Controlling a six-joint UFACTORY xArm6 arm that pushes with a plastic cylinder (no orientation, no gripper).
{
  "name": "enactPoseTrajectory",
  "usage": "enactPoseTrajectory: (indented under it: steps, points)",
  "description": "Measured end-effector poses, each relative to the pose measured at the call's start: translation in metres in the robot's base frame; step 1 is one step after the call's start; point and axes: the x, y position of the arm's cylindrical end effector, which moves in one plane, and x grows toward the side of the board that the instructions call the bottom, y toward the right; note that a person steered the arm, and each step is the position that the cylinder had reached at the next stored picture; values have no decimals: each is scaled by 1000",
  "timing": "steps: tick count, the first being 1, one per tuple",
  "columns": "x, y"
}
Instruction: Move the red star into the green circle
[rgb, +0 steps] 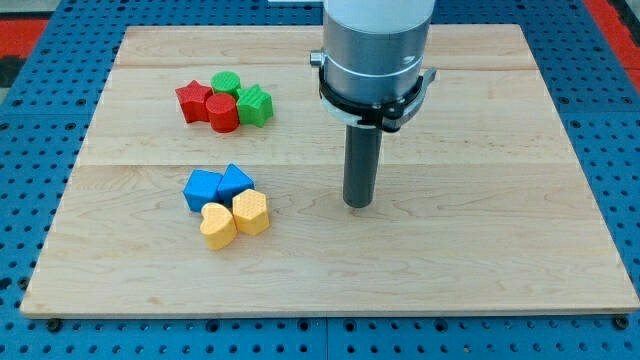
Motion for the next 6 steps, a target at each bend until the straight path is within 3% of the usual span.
enactPoseTrajectory:
  steps: [2,3,5,6]
  points:
    - [-12,1]
    - [-23,-28]
    - [-64,-123]
    - [-63,-209]
